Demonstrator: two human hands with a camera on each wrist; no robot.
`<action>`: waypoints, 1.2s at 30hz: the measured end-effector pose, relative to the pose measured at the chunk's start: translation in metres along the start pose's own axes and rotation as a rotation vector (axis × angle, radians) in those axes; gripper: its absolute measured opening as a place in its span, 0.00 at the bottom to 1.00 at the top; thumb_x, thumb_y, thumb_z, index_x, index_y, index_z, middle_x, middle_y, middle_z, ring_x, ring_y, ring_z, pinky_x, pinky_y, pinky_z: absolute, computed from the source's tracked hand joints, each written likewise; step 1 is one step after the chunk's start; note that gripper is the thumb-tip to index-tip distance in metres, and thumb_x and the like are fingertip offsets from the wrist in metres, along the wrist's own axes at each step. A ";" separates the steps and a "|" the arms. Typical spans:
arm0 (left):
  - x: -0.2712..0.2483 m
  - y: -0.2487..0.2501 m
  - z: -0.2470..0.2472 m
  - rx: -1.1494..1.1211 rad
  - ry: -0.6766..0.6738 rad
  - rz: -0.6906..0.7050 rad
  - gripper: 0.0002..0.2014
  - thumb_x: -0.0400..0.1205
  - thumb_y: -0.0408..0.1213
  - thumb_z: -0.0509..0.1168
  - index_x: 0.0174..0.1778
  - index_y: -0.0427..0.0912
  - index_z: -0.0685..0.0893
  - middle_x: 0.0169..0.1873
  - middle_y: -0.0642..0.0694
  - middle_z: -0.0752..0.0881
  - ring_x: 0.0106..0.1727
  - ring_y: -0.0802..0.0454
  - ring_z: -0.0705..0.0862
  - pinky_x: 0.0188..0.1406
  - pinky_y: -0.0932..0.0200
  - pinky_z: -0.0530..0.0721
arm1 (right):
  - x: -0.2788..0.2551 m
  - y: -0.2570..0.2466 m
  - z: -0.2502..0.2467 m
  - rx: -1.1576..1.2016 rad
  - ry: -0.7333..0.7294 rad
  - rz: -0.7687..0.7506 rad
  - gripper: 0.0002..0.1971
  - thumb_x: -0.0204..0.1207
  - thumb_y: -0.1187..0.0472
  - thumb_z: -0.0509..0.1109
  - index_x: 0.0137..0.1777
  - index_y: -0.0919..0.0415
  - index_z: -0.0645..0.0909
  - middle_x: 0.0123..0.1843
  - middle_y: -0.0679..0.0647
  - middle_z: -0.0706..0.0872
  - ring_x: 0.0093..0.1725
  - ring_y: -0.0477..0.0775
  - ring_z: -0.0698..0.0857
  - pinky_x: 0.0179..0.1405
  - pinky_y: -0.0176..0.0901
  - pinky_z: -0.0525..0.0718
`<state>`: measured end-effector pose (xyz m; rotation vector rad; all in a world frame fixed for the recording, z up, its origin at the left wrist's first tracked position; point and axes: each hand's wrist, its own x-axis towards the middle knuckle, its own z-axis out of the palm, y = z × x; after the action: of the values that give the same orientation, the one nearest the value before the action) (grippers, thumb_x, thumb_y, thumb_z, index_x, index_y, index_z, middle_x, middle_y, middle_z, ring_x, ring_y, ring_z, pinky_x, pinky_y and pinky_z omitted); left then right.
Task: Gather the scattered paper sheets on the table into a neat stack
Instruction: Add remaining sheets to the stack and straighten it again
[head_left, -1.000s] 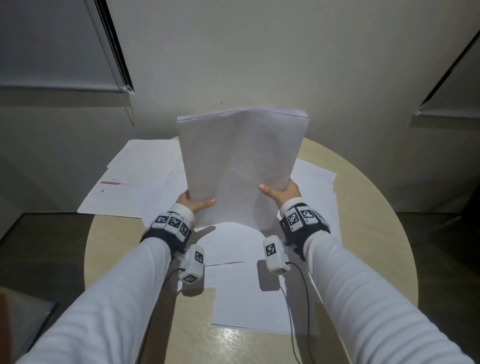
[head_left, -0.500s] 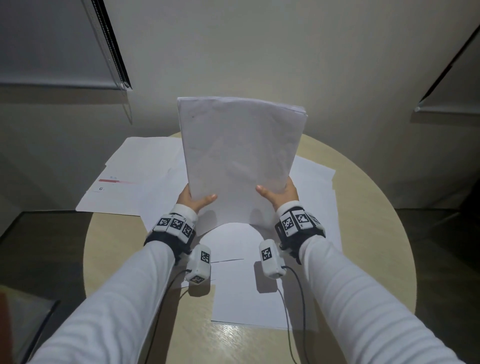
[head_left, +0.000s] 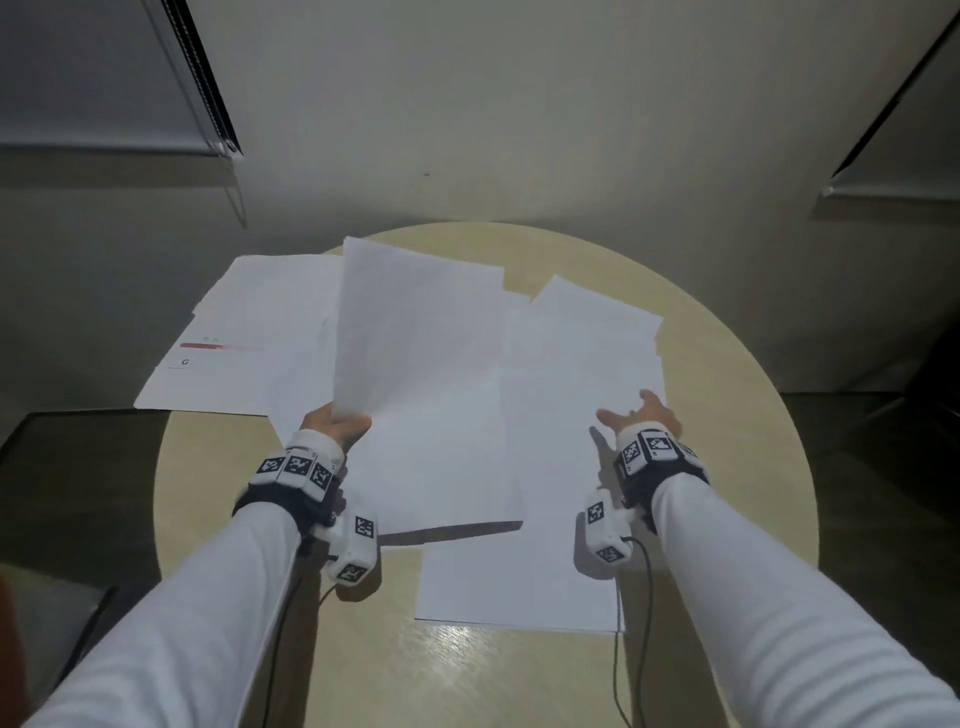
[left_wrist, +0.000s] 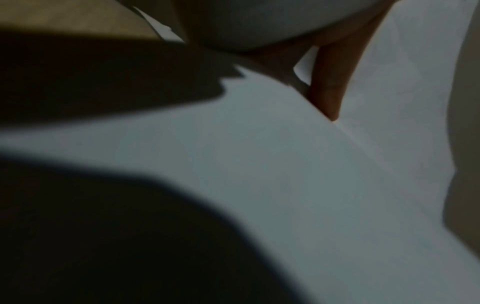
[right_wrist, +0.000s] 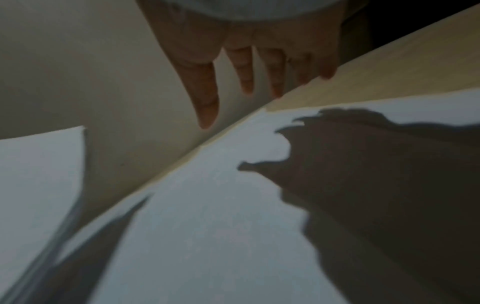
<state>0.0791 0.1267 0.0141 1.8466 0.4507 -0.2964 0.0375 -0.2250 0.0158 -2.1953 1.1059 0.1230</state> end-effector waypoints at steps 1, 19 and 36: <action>-0.001 -0.003 -0.001 0.079 0.015 -0.046 0.06 0.79 0.30 0.66 0.51 0.39 0.79 0.33 0.40 0.78 0.26 0.48 0.72 0.23 0.65 0.73 | -0.004 0.012 -0.001 -0.095 0.010 0.069 0.42 0.68 0.44 0.74 0.79 0.52 0.57 0.79 0.58 0.64 0.81 0.63 0.57 0.78 0.59 0.63; -0.003 -0.015 0.011 0.558 0.017 -0.196 0.06 0.81 0.35 0.61 0.49 0.35 0.75 0.62 0.32 0.82 0.47 0.44 0.74 0.48 0.56 0.74 | -0.040 0.011 0.025 -0.417 -0.167 0.120 0.27 0.59 0.37 0.70 0.52 0.54 0.75 0.74 0.56 0.62 0.78 0.62 0.55 0.73 0.61 0.65; -0.014 -0.005 0.016 0.770 -0.065 -0.156 0.05 0.81 0.34 0.58 0.45 0.36 0.72 0.55 0.33 0.84 0.52 0.40 0.82 0.51 0.53 0.79 | -0.021 0.011 -0.022 0.232 0.037 0.135 0.21 0.71 0.63 0.71 0.65 0.63 0.77 0.62 0.63 0.84 0.60 0.63 0.84 0.60 0.47 0.80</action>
<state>0.0652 0.1110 0.0110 2.5406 0.4729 -0.7077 0.0115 -0.2281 0.0352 -1.9252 1.2254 0.0118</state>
